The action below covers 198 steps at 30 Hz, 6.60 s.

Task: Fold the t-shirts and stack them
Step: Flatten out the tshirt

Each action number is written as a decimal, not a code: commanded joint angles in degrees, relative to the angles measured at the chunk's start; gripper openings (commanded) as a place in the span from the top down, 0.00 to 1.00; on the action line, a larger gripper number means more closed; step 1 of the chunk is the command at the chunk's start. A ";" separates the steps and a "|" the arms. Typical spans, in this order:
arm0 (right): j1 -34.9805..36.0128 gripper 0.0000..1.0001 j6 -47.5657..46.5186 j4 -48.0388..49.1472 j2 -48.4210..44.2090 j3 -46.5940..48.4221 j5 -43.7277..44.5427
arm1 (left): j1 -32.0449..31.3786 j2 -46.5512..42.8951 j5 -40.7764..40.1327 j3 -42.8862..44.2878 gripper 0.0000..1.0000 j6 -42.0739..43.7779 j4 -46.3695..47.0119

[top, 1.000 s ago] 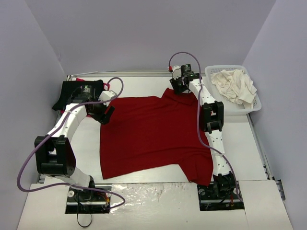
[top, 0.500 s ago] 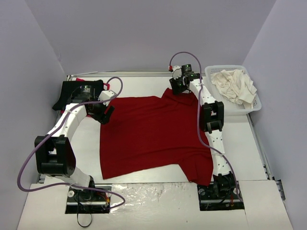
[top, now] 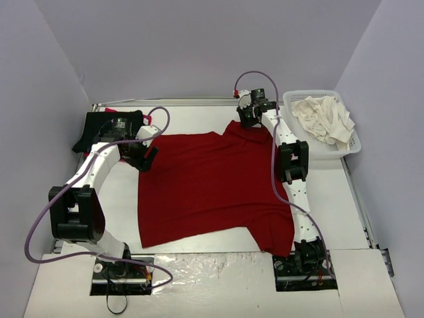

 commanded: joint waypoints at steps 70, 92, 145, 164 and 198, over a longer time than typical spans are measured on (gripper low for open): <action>8.97 0.73 -30.28 29.12 0.90 -5.07 32.95 | 2.61 5.14 -0.49 1.72 0.33 1.82 -1.99; 12.14 0.24 -27.56 34.30 -33.26 -35.45 44.99 | 2.61 -4.44 4.07 2.69 0.20 -0.55 -1.90; -0.61 1.00 -4.61 -0.68 -27.15 -42.52 15.99 | -1.87 31.93 -2.50 23.34 0.98 -12.15 2.42; -3.24 1.00 -3.21 -1.29 -17.21 -34.71 17.04 | -4.07 44.51 -7.88 40.12 0.98 -14.35 -4.36; -2.54 1.00 -6.98 -0.24 -0.86 -7.01 19.50 | -7.76 68.51 -16.57 84.25 0.98 -11.19 0.29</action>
